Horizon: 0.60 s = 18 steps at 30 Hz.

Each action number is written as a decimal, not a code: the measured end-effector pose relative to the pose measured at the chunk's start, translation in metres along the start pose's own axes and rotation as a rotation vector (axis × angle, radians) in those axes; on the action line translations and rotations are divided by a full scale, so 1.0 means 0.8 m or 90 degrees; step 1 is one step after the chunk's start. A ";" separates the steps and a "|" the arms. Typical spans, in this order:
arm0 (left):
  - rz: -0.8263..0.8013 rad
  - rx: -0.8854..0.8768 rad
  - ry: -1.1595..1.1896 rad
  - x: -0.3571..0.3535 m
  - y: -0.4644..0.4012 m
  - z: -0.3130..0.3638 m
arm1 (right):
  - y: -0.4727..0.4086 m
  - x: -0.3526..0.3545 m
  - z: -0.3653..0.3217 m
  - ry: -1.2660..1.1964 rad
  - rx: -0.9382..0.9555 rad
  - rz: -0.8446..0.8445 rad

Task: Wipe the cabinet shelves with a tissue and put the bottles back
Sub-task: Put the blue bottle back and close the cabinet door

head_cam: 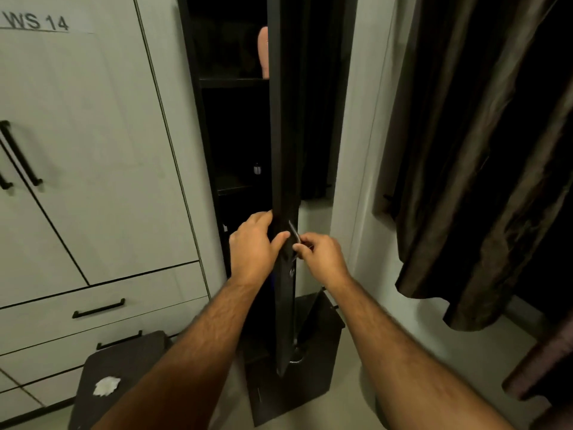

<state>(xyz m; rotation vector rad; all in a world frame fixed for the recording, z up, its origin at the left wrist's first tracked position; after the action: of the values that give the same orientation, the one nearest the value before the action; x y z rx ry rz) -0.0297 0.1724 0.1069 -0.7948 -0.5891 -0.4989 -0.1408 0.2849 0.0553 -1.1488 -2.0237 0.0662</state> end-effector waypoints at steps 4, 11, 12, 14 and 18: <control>-0.005 0.068 -0.048 0.014 -0.032 -0.048 | -0.030 -0.044 -0.022 -0.007 0.009 -0.026; 0.033 0.111 -0.141 0.033 -0.085 -0.102 | -0.082 -0.093 -0.043 -0.028 0.043 -0.069; 0.041 0.126 -0.135 0.034 -0.092 -0.110 | -0.090 -0.100 -0.044 -0.036 0.047 -0.078; 0.052 0.160 -0.125 0.036 -0.106 -0.126 | -0.106 -0.113 -0.047 -0.040 0.053 -0.099; 0.062 0.205 -0.132 0.037 -0.135 -0.154 | -0.139 -0.135 -0.050 -0.045 0.083 -0.119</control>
<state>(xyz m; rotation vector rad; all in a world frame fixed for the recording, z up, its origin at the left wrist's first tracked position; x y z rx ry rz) -0.0376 0.0060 0.1122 -0.5671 -0.7967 -0.2248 -0.1630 0.1260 0.0617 -0.8835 -2.1468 0.1448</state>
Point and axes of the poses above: each hand's wrist, its own y-axis away from the middle knuckle, its own x-axis out of the back of the hand, z = x × y, the point moved 8 cm from there along -y, towards the middle knuckle, and after that the axes turned 7 degrees about x, right-handed, at the moved point
